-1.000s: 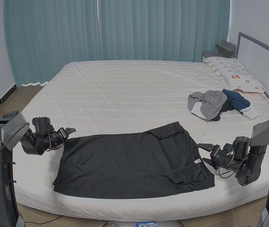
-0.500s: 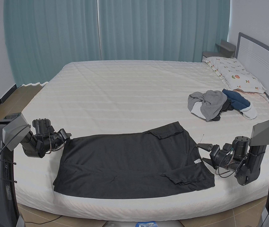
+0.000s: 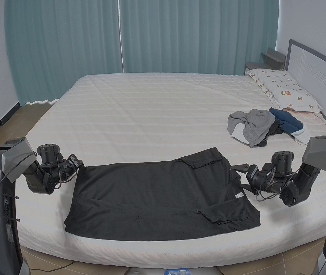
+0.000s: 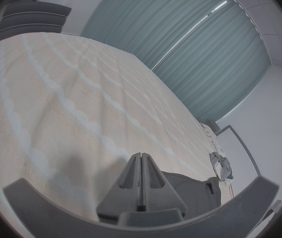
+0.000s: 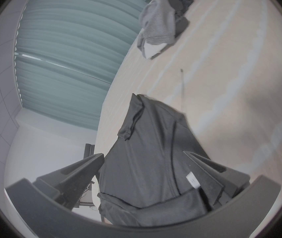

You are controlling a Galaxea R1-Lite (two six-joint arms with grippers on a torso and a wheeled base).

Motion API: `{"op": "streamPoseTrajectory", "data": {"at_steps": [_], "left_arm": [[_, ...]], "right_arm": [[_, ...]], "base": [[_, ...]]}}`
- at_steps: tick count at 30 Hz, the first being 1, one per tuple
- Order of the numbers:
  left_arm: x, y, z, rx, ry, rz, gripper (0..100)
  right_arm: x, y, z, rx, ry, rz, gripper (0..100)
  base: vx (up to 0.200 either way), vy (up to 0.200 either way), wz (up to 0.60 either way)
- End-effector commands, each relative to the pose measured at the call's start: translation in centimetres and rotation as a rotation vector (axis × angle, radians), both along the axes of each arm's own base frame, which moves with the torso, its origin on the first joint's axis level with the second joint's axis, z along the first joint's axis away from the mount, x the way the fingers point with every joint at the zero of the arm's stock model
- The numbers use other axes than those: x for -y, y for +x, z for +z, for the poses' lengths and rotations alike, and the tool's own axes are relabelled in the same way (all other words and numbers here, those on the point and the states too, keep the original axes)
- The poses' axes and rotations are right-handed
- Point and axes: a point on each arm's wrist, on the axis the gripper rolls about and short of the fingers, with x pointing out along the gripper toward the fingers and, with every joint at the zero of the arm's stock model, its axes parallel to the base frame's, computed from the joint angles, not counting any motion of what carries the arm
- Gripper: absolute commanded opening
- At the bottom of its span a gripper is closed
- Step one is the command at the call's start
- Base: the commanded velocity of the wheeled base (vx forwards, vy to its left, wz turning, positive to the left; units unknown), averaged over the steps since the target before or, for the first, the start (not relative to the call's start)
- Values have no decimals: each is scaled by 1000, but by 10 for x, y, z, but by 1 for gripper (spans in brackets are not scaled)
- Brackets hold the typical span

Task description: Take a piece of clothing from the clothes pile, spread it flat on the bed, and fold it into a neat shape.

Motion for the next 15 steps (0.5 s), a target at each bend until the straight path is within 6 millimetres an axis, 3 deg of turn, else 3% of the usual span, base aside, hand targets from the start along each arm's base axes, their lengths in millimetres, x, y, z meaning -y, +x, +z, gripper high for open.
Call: {"op": "streamPoseTrajectory", "data": {"at_steps": [1, 2, 6, 7, 9, 12, 15], "left_arm": [[3, -4, 4, 2, -17, 14, 0], [3, -4, 4, 2, -17, 14, 0], [3, -6, 2, -9, -20, 15, 0], [3, -7, 2, -10, -20, 15, 0], [3, -8, 0, -16, -21, 15, 0], [4, -12, -3, -35, -23, 15, 0], [4, -13, -4, -38, -23, 15, 0]], "right_arm": [[-43, 28, 43, 140, -101, 56, 100], [-43, 28, 43, 140, -101, 56, 100], [-92, 50, 49, 113, -211, 95, 100], [-94, 51, 50, 108, -214, 94, 100], [-120, 63, 40, 43, -271, 91, 100], [-138, 79, 24, 18, -329, 47, 100], [-142, 91, 16, 15, -351, 32, 100]], "base": [[0, 0, 0], [0, 0, 0], [0, 0, 0], [0, 0, 0], [0, 0, 0], [0, 0, 0], [0, 0, 0]]}}
